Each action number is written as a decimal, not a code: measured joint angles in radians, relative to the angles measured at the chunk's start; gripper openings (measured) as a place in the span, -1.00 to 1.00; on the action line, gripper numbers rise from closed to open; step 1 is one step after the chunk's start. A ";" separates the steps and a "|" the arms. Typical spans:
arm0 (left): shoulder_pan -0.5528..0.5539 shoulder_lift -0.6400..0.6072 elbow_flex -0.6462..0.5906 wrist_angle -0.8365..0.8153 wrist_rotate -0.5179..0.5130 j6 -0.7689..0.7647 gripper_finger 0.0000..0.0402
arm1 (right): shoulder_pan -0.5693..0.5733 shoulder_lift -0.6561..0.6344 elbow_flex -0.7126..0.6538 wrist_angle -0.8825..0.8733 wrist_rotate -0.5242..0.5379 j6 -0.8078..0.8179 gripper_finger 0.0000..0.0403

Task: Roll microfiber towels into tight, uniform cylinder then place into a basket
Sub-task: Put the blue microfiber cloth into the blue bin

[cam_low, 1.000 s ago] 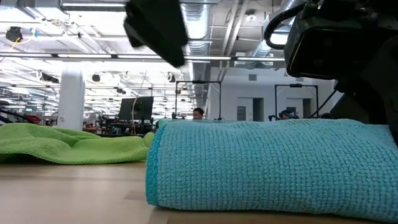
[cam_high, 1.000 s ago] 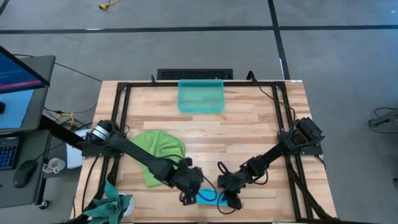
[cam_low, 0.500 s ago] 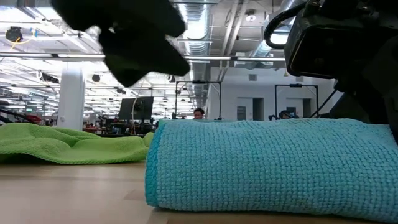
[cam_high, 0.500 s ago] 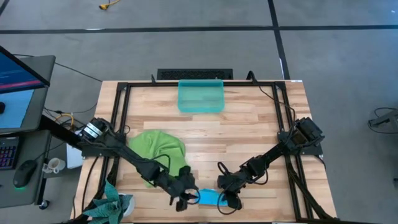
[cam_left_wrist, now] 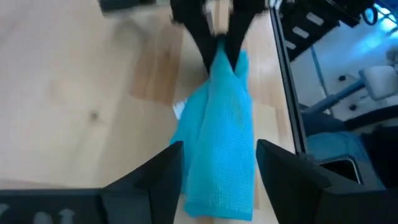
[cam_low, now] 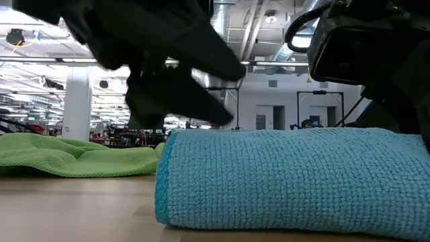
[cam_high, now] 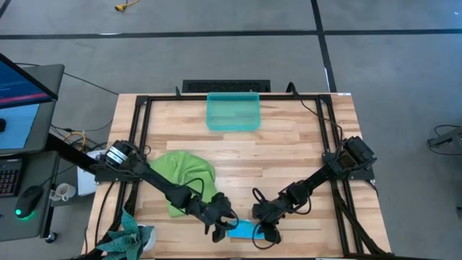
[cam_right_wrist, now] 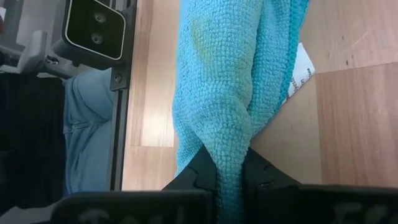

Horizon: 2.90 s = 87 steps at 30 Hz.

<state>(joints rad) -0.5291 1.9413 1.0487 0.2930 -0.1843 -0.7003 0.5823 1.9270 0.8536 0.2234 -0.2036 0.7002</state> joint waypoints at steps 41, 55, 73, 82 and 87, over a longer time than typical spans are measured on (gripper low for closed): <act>0.017 0.122 0.001 0.141 0.102 -0.176 -0.88 | -0.002 -0.019 0.000 -0.008 0.024 -0.014 -0.80; 0.122 -0.072 0.002 -0.114 0.117 -0.062 -0.92 | -0.089 -0.278 -0.003 -0.297 0.086 -0.158 -0.82; 0.527 -0.313 0.001 -0.445 0.237 0.161 -0.93 | -0.607 -0.481 0.083 -0.573 -0.022 -0.522 -0.82; 0.760 -0.356 0.042 -0.513 0.360 0.302 -0.93 | -0.803 -0.463 0.171 -0.628 -0.063 -0.704 -0.82; 0.864 -0.356 0.135 -0.604 0.361 0.465 -0.93 | -0.912 -0.440 0.220 -0.627 -0.086 -0.851 -0.82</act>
<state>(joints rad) 0.3350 1.5851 1.1833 -0.3106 0.1768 -0.2356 -0.3294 1.4873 1.0733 -0.4033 -0.2899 -0.1510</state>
